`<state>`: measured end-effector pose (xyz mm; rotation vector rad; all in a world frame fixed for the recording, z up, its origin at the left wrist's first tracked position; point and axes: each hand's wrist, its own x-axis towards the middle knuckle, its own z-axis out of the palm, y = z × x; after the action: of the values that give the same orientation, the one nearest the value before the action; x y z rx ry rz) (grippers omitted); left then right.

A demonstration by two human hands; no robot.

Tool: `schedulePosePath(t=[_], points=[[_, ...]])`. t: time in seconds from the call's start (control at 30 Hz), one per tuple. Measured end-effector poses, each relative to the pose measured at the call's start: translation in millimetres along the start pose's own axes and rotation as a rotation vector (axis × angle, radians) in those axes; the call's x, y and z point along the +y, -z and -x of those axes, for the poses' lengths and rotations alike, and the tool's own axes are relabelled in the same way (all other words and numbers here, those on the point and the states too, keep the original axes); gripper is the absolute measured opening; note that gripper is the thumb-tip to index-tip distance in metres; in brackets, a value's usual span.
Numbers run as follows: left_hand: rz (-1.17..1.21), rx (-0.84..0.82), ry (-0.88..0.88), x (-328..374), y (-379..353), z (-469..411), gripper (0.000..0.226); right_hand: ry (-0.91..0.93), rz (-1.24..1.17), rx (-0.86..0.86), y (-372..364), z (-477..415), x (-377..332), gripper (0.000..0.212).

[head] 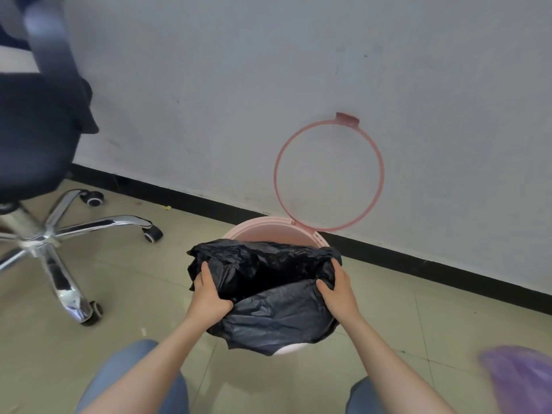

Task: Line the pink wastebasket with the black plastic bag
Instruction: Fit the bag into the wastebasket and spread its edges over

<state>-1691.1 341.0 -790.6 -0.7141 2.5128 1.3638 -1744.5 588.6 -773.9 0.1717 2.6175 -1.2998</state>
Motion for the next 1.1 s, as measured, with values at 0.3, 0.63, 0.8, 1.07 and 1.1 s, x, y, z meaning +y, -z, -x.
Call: schedulePosePath(t=[0.3, 0.63, 0.8, 1.07, 1.1], points=[[-0.039, -0.047, 0.064, 13, -6, 6, 0.102, -0.087, -0.278, -0.083, 9, -3, 4, 0.079], [-0.797, 0.526, -0.392, 8, 11, 46, 0.040, -0.052, -0.194, -0.200, 7, 2, 5, 0.081], [-0.749, 0.357, -0.271, 18, 23, 18, 0.049, -0.042, -0.186, -0.243, 6, 10, 7, 0.081], [0.140, -0.060, 0.017, 23, 56, -15, 0.023, -0.039, -0.103, -0.339, 11, 23, 13, 0.079], [0.187, -0.118, 0.065, 25, 61, -16, 0.023, -0.037, -0.094, -0.347, 12, 24, 14, 0.079]])
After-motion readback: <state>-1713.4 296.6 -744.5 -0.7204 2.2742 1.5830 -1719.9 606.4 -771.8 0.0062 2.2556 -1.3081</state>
